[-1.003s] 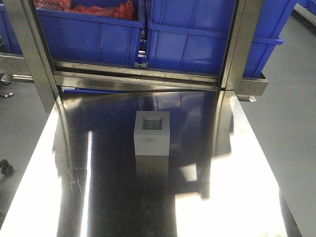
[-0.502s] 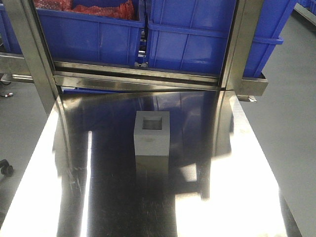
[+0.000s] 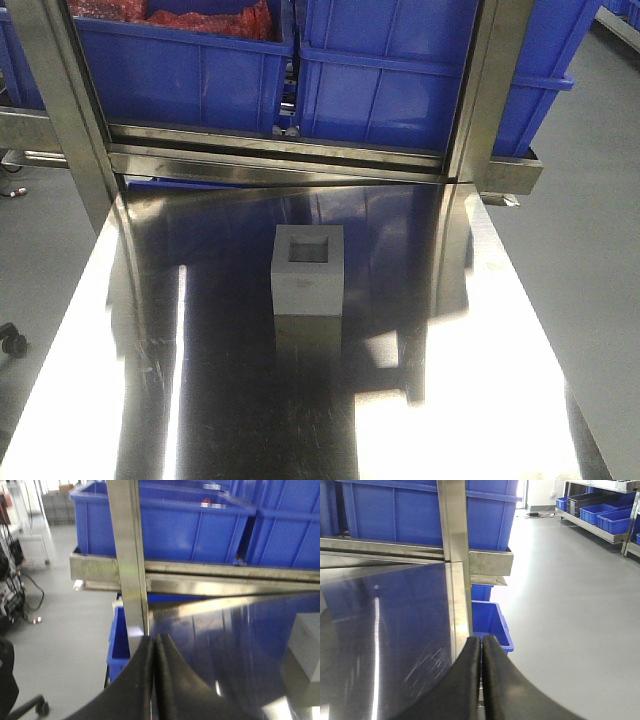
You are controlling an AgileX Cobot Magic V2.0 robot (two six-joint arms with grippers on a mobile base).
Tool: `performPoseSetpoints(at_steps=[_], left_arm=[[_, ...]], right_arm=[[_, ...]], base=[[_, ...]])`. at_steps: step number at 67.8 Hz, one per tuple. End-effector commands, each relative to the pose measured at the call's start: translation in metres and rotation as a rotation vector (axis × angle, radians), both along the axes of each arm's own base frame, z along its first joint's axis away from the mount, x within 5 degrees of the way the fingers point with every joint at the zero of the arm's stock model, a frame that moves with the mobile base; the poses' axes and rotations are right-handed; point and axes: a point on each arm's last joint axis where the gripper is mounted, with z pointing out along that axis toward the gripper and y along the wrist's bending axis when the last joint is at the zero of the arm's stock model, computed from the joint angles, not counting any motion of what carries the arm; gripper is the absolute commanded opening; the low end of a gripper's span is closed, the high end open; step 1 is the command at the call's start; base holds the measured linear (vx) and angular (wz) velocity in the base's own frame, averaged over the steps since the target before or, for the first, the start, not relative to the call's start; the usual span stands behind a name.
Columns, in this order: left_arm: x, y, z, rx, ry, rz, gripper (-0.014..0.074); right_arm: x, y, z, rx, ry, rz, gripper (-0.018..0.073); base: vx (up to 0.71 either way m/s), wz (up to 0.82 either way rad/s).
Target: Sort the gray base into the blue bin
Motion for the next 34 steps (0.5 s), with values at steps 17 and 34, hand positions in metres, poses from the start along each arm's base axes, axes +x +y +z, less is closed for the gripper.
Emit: performPoseSetpoints(at_steps=[17,34], left_arm=[[0.0236,0.0009,0.0258,-0.012,-0.038,0.001,0.0105],[0.0233,0.001,0.0255,0.002,-0.035,-0.001,0.0615]], right_arm=[[0.002,-0.0006,0.005,-0.024,-0.053,-0.004,-0.0005],[0.002,-0.0006,0.005,-0.024,-0.053,-0.004,-0.0005]], base=[[0.0,0.0],[0.0,0.0]])
